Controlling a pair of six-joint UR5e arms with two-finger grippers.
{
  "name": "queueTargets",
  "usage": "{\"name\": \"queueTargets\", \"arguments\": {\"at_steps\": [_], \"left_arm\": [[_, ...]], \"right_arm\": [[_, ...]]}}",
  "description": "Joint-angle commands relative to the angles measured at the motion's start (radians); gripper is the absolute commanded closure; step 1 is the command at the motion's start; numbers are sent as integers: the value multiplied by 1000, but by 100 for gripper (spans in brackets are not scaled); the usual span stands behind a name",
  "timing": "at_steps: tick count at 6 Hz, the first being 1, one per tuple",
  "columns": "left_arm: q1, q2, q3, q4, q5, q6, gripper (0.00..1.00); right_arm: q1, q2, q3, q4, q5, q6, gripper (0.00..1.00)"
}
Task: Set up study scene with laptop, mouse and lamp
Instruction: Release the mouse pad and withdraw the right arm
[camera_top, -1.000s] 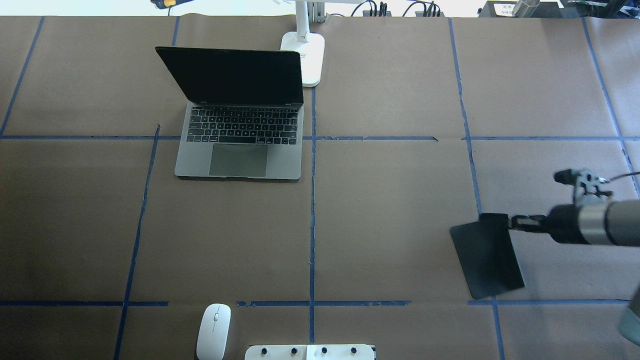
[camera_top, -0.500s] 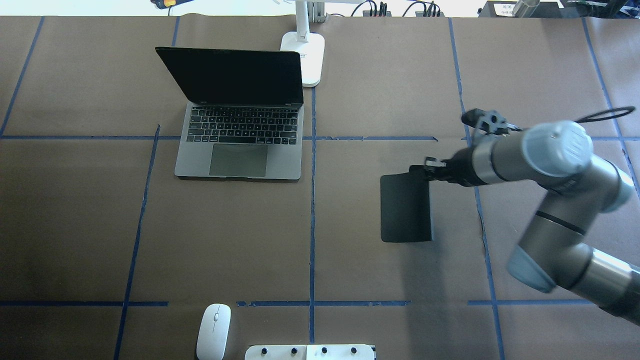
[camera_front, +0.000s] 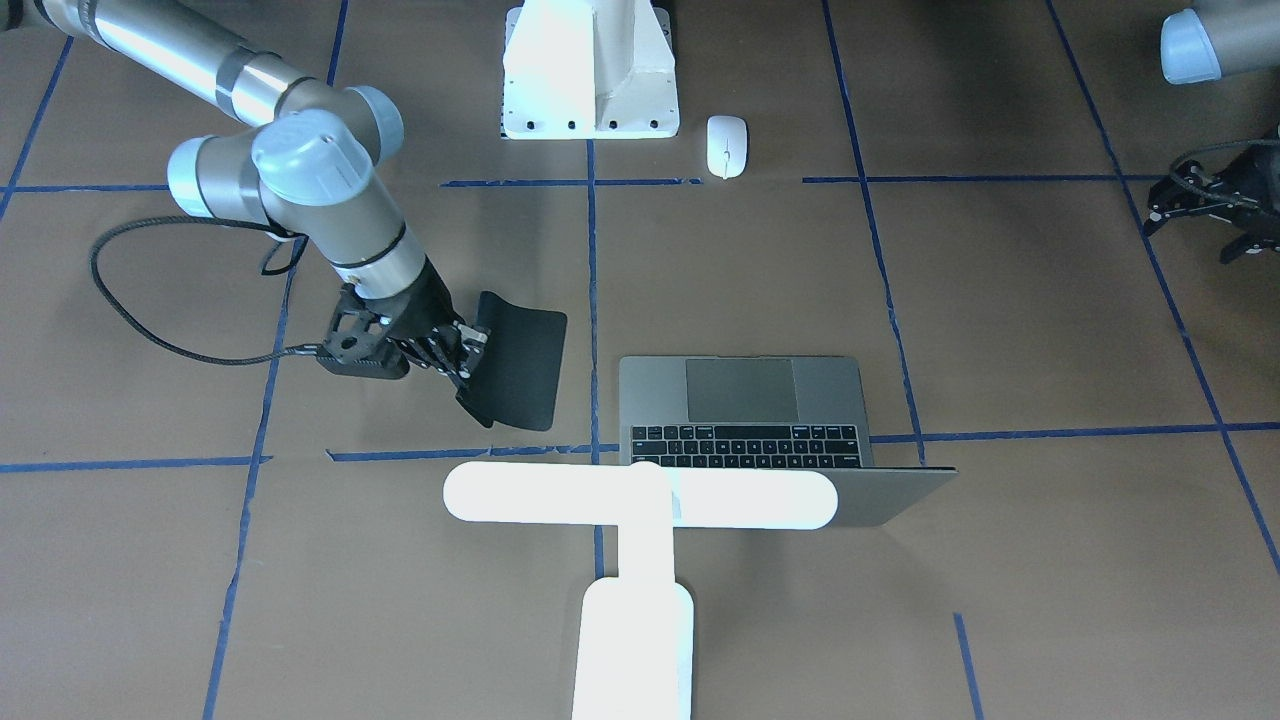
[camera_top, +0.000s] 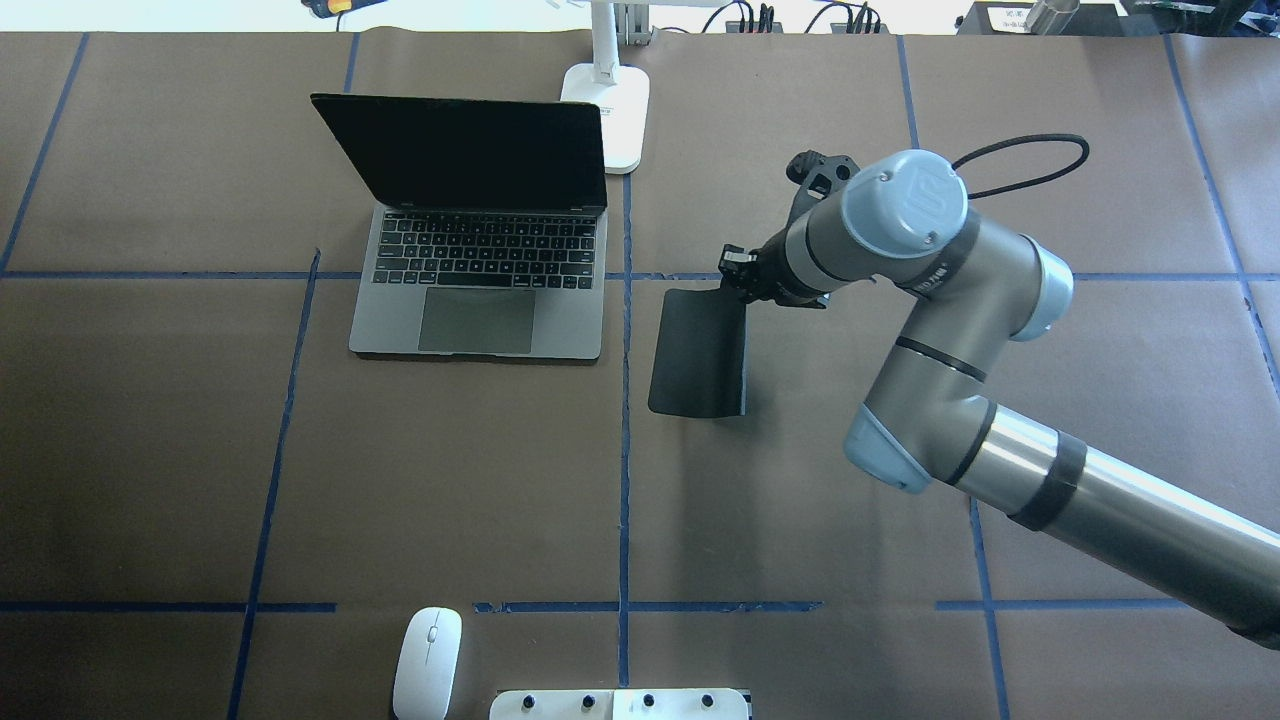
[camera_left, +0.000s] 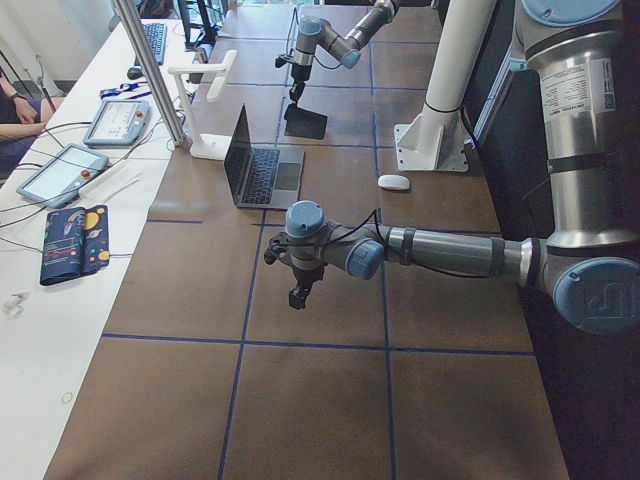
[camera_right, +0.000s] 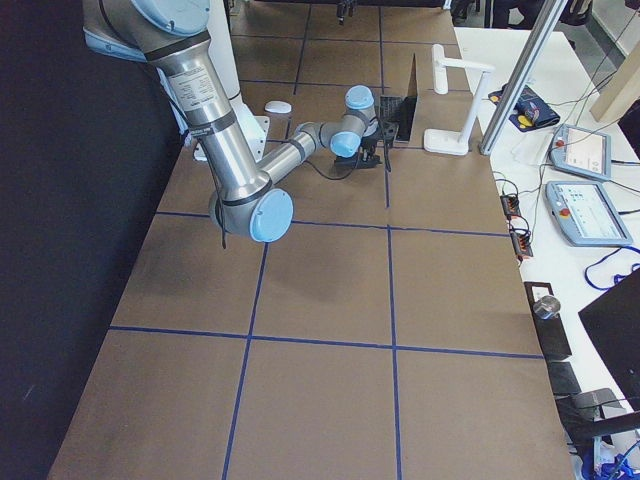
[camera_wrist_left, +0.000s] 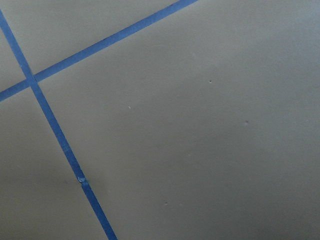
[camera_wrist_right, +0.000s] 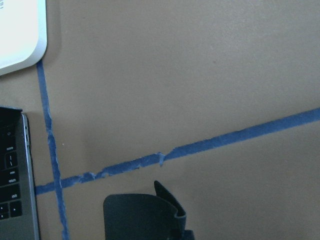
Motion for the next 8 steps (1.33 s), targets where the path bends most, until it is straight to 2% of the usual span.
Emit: {"name": "queueTargets", "arguments": {"at_steps": [1,3,4,5,6,7,8], "left_arm": [[0,0,2,0,0,0,0],[0,1,0,0,0,0,0],[2,0,0,0,0,-2,0],[3,-6,-1,0,0,-2,0],[3,-9,-15,0,0,-22,0],[6,-32,-47,-2,0,-148,0],[11,-75,-73,-2,2,-210,0]], "right_arm": [[22,93,-113,-2,-9,3,100],[46,95,-132,-2,-9,-2,100],[46,93,-134,-3,-7,-8,93],[49,92,-151,-12,-4,-70,2],[59,86,-151,-17,19,-122,0],[99,81,-142,-84,112,-219,0],[125,75,-93,-212,145,-338,0]]}}
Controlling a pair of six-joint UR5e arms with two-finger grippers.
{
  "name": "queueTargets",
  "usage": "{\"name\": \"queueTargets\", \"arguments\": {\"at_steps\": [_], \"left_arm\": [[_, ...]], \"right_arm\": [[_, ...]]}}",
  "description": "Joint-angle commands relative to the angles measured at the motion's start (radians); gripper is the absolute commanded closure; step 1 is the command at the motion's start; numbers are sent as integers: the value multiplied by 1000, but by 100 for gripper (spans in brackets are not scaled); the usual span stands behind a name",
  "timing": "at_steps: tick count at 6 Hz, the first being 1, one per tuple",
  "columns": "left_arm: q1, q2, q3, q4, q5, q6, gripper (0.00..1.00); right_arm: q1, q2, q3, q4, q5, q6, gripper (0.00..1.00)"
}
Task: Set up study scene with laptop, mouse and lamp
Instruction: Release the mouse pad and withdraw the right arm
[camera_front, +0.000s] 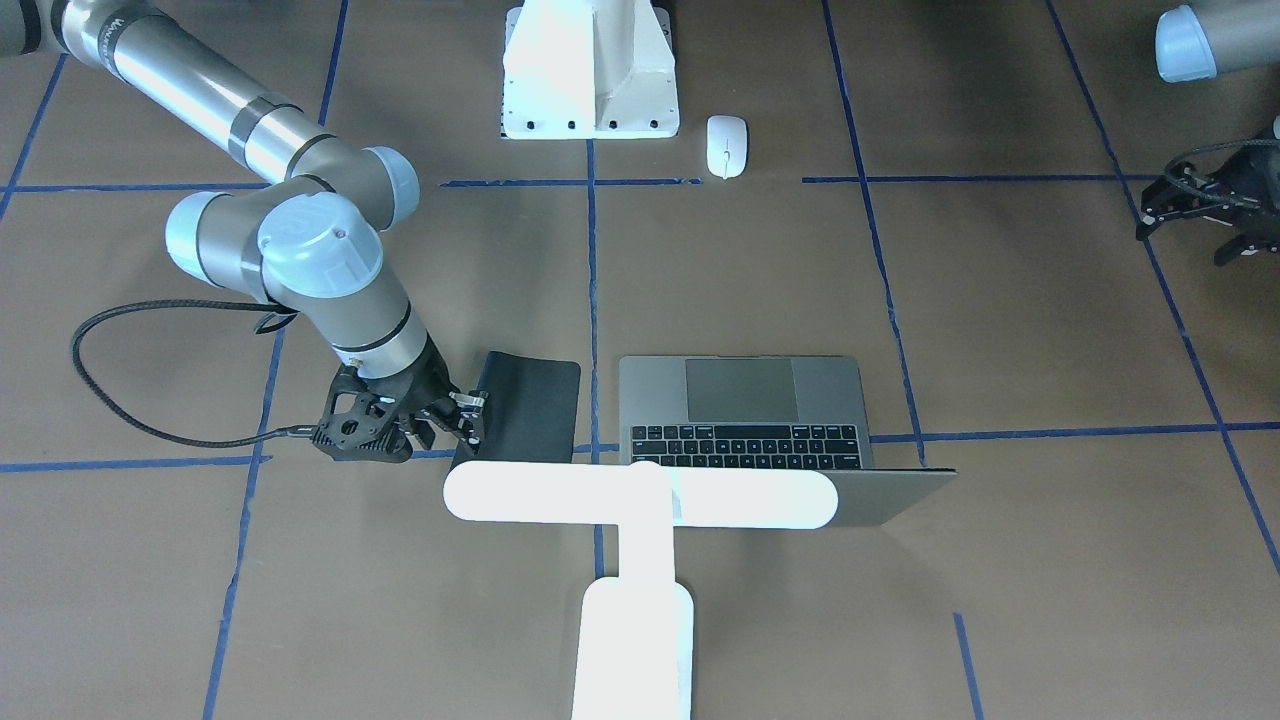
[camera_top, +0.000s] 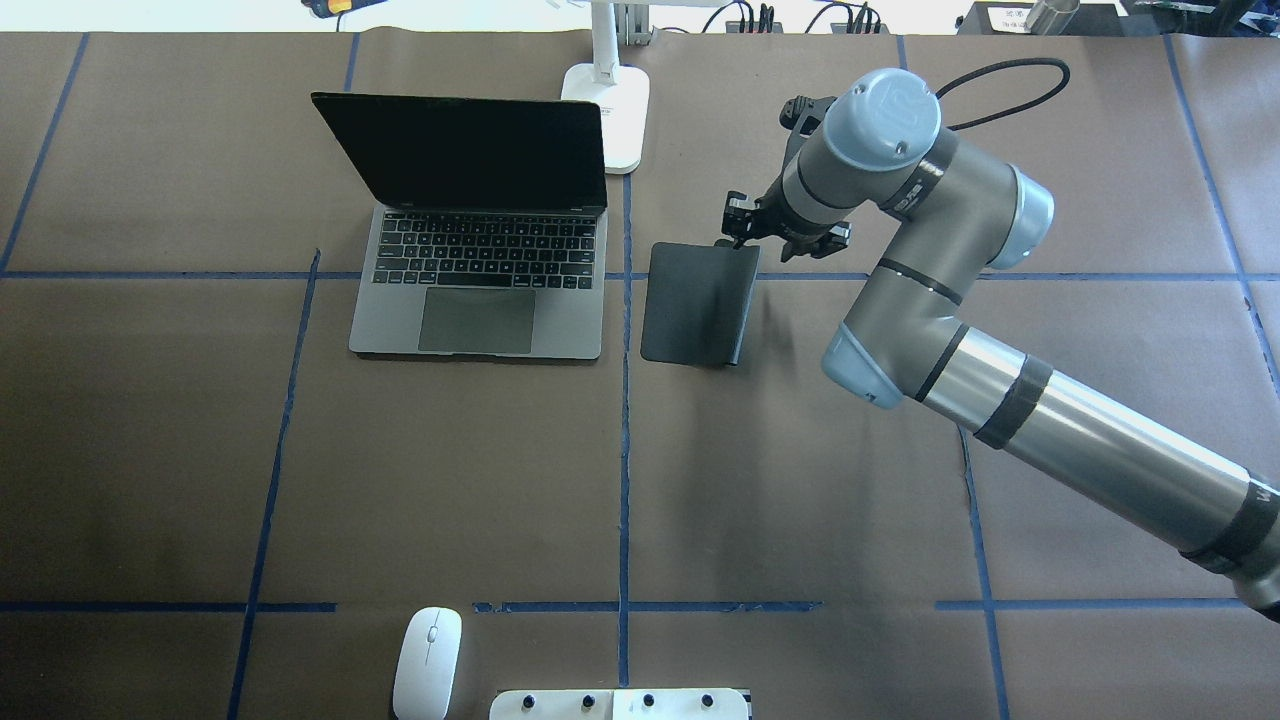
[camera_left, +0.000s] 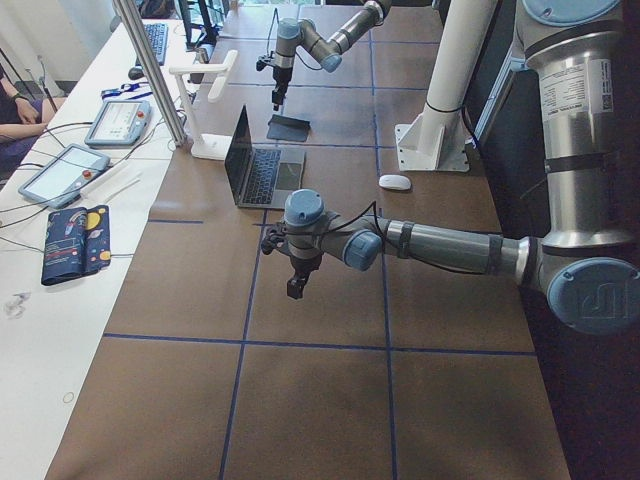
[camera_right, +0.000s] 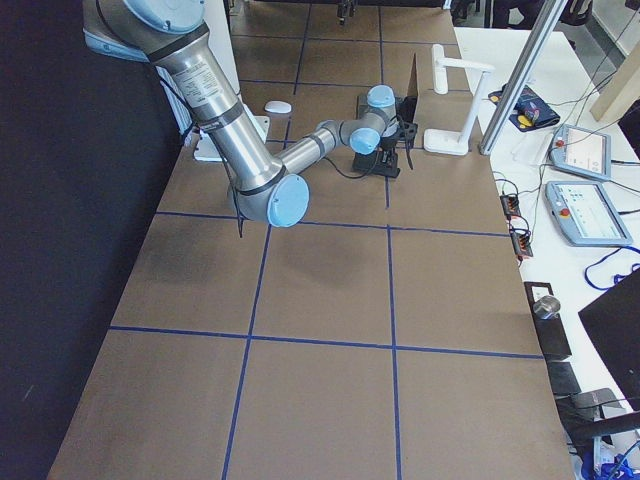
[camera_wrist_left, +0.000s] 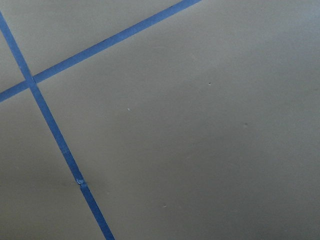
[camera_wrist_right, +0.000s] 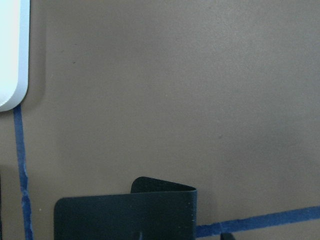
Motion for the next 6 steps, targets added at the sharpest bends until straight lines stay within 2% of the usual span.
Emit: {"name": "queueTargets", "arguments": {"at_steps": [1,2,3,5,6], "left_arm": [[59,-35,-81,6,7,-114,0],[159,-37,-139,3,21,-262,0],[253,-38,-210,6,73,-430,0],[483,-37,-328,6,224,-733,0],[613,-35,-364,6,330,-863,0]], "right_arm": [[54,-32,111,-240,55,-254,0],[103,-103,230,-363,89,-392,0],[181,-188,345,-446,147,-560,0],[319,-455,522,-485,170,-894,0],[426,-600,568,-482,220,-1107,0]]}}
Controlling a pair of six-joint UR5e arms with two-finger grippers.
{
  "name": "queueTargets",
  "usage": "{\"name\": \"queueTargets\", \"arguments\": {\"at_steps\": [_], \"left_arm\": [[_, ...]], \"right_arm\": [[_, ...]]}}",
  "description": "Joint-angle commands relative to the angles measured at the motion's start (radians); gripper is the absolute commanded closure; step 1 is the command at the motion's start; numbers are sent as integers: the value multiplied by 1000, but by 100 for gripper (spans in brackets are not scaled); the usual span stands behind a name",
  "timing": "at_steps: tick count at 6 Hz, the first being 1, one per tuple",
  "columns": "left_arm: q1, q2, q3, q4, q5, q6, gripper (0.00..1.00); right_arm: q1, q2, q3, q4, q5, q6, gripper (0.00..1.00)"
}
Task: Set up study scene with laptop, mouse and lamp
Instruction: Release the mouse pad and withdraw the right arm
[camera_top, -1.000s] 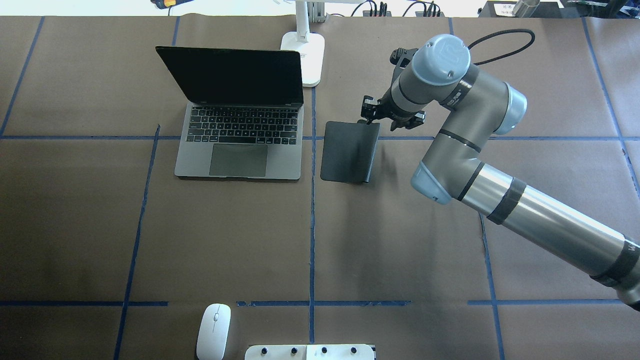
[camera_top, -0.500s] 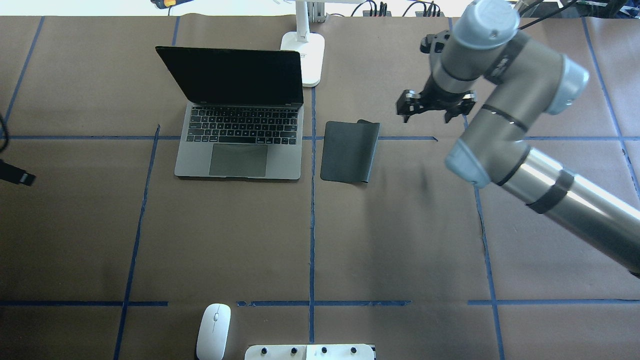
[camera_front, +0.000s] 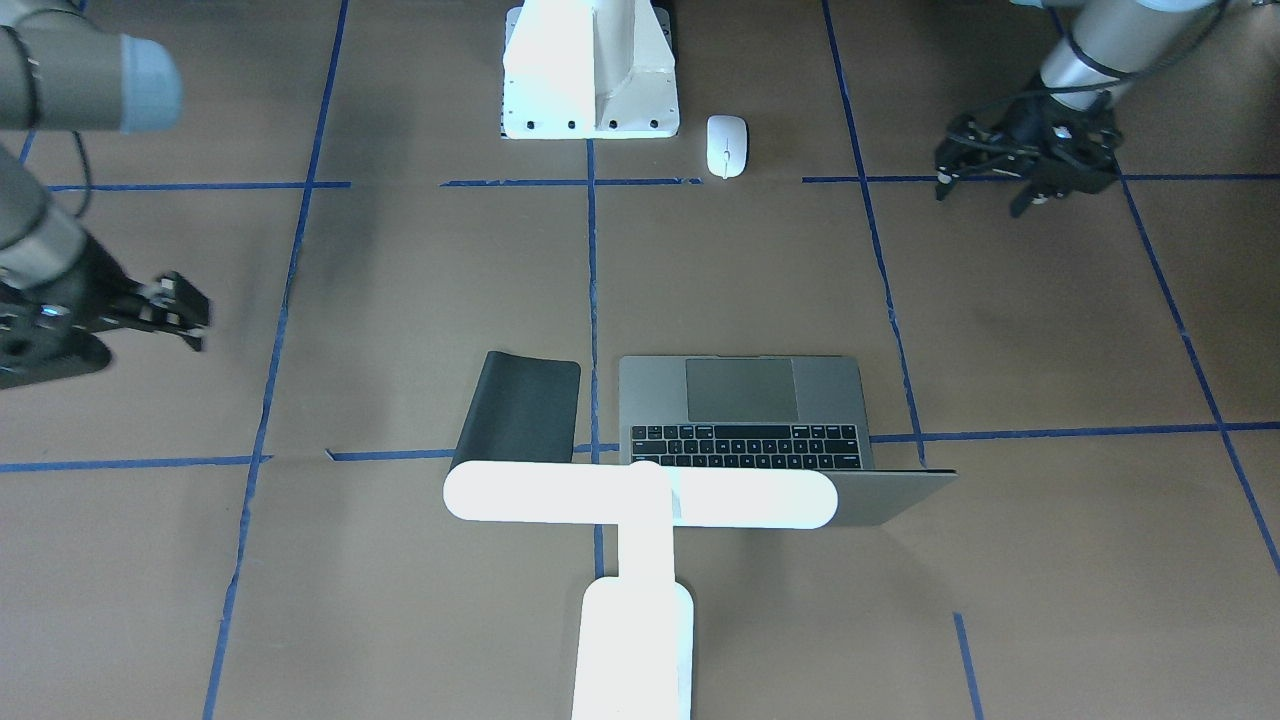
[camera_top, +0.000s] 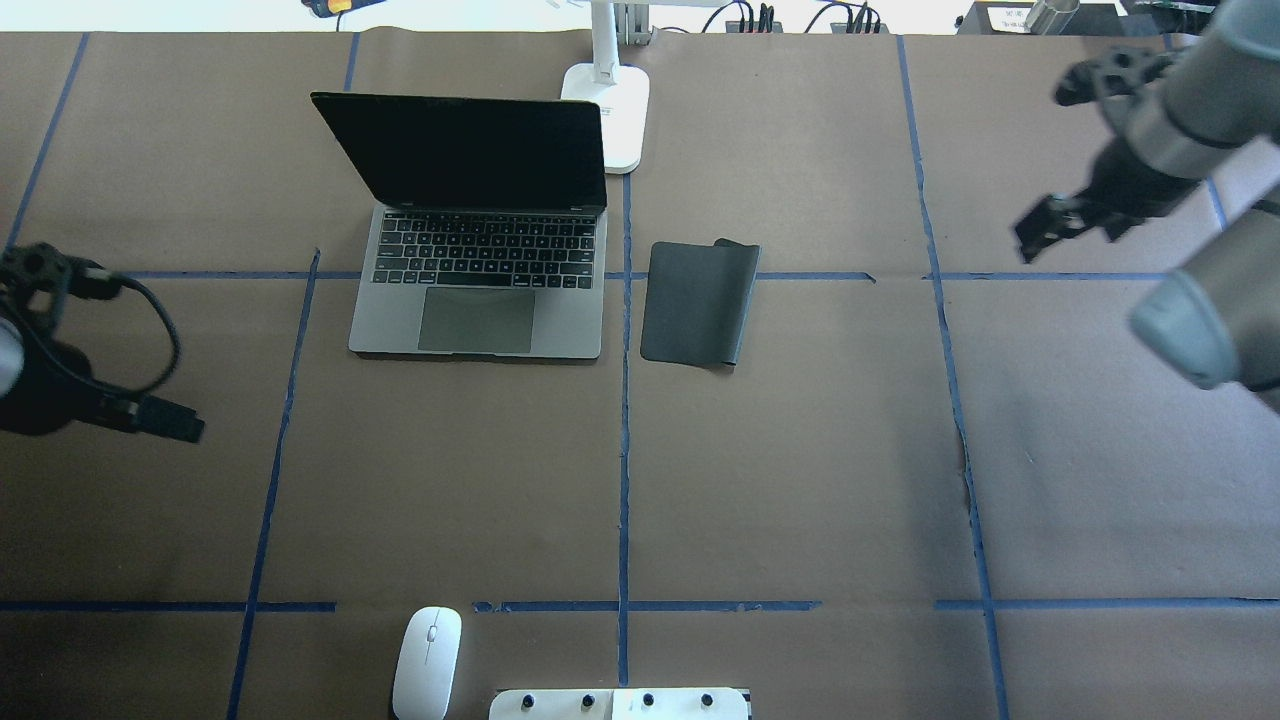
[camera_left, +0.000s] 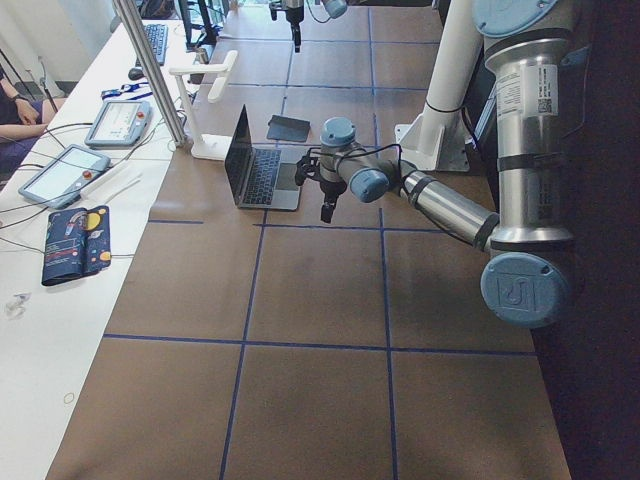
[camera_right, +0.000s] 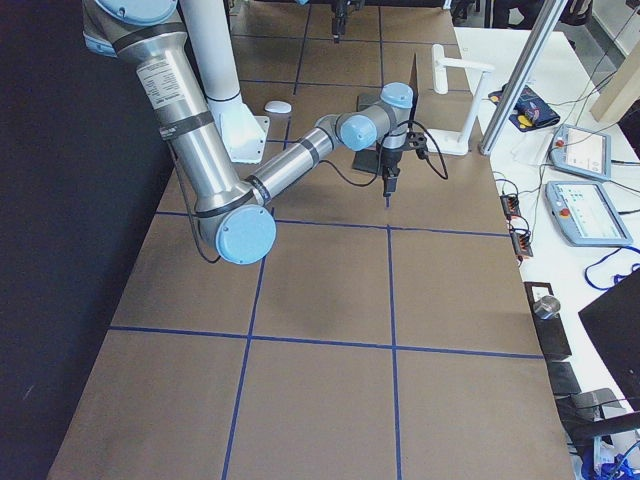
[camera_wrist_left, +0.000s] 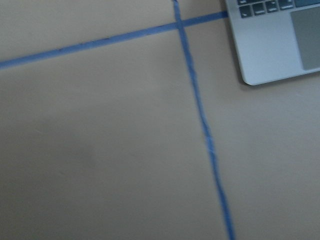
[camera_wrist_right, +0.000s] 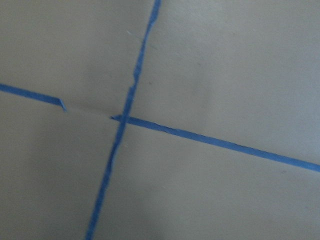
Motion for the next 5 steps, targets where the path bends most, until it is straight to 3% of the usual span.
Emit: {"name": "queueTargets", "arguments": {"at_steps": [1,2,3,5], "left_arm": [[263,0,-63,0,213,-261,0],[405,-20,-68,0,342,-392,0],[552,-58,-62,3,460,-507,0],[731,-182,-10,28,581,-664,0]], "right_arm": [[220,-270,70,6,90,-419,0],[340,-373,72,5,107,-611,0],[400,-419,73,5,108,-685,0],[407,-425,69,5,107,-686,0]]}}
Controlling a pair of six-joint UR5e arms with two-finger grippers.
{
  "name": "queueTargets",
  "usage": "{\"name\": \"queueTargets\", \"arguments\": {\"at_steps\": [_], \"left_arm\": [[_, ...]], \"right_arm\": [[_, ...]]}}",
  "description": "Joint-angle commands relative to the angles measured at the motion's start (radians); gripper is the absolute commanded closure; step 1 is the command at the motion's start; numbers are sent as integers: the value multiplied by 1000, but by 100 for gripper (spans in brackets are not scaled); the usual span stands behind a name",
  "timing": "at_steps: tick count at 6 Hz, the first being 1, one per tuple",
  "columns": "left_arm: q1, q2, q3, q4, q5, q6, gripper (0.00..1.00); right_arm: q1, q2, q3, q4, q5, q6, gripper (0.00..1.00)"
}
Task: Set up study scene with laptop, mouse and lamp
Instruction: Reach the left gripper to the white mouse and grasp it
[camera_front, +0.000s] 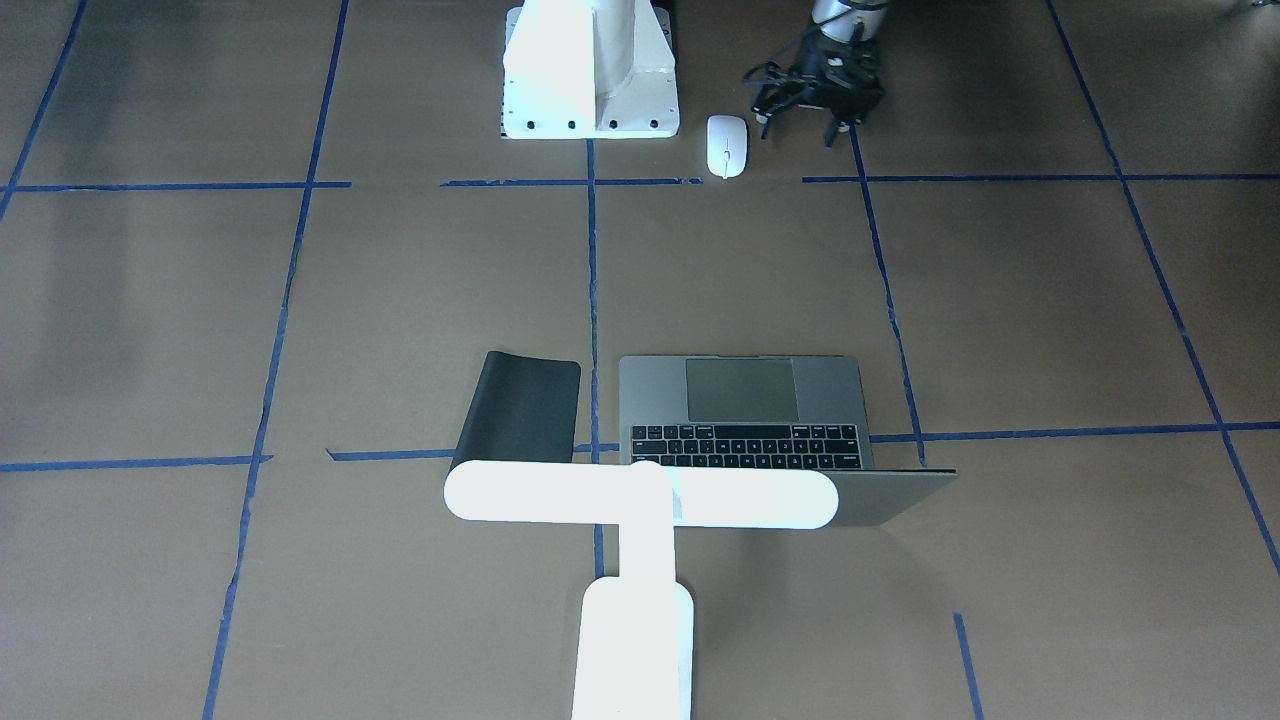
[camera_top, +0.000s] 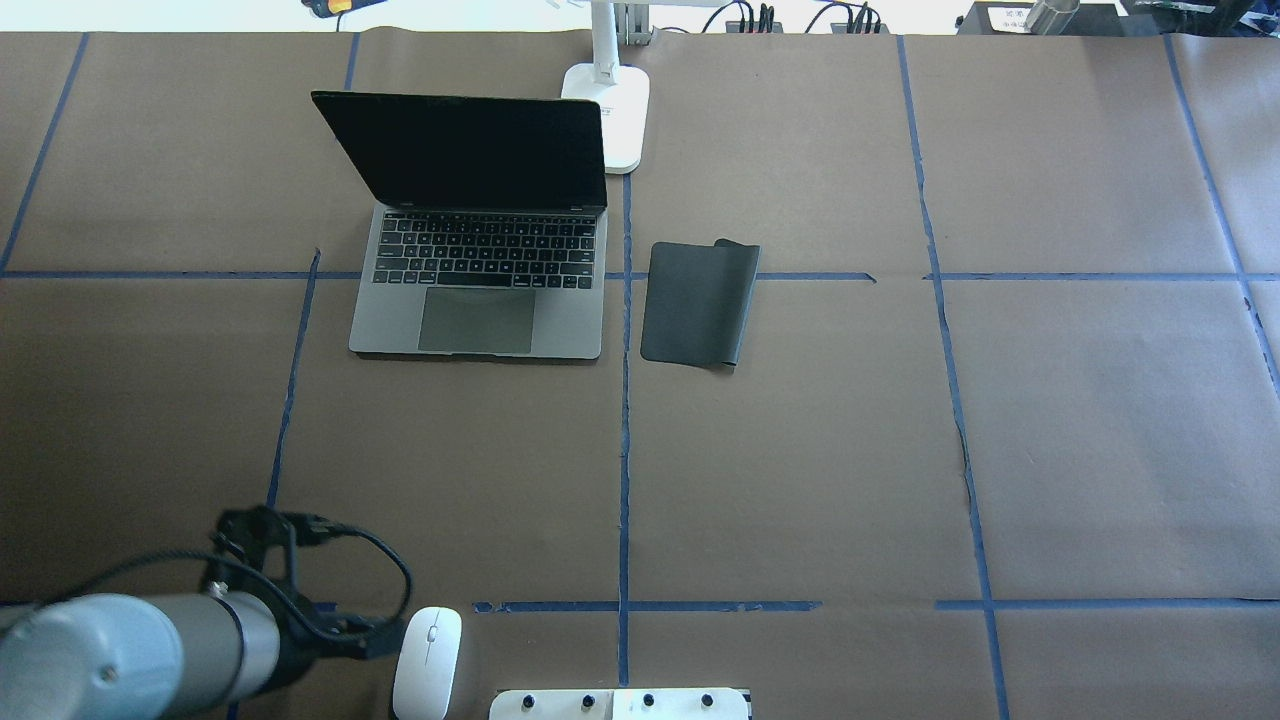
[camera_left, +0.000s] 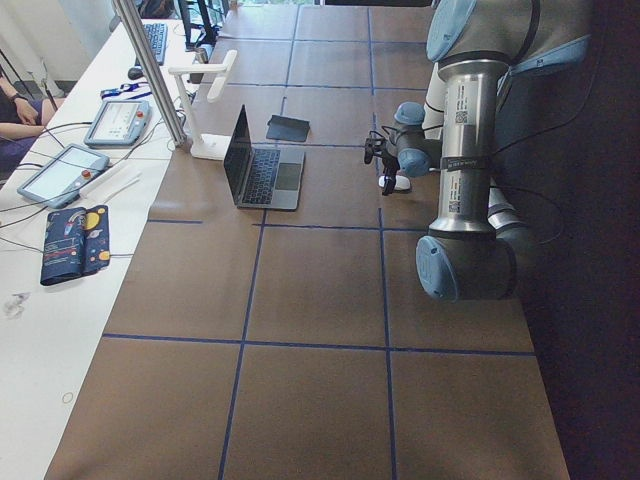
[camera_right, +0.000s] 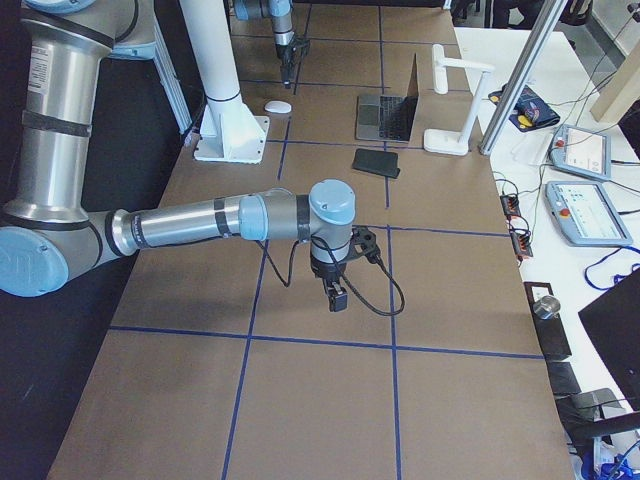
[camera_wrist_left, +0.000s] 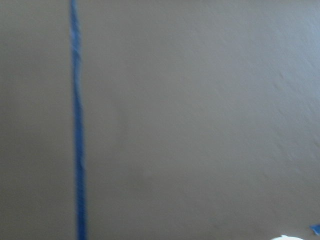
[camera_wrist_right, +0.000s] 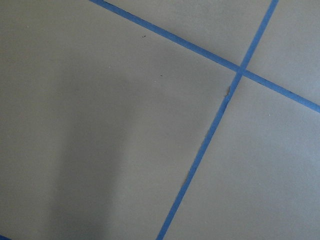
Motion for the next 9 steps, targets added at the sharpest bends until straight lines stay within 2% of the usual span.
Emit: {"name": "queueTargets", "arguments": {"at_steps": [1,2,5,7,8,9], "left_arm": [[78,-165,65,127,60,-79,0],[78,-205,96,165,73,-79,0],[78,-198,142,170,110,-73,0],[81,-201,144,170,100,-67,0],[81,-207,142,171,98,-69,12],[81,-201,142,171,98,-69,36]], "right_arm": [[14,-18,-1,0,0,-10,0],[14,-18,1,0,0,-10,0],[15,-29,7,0,1,-8,0],[17,-30,4,0,1,-10,0],[17,-30,4,0,1,-10,0],[17,-30,4,-2,1,-10,0]]}}
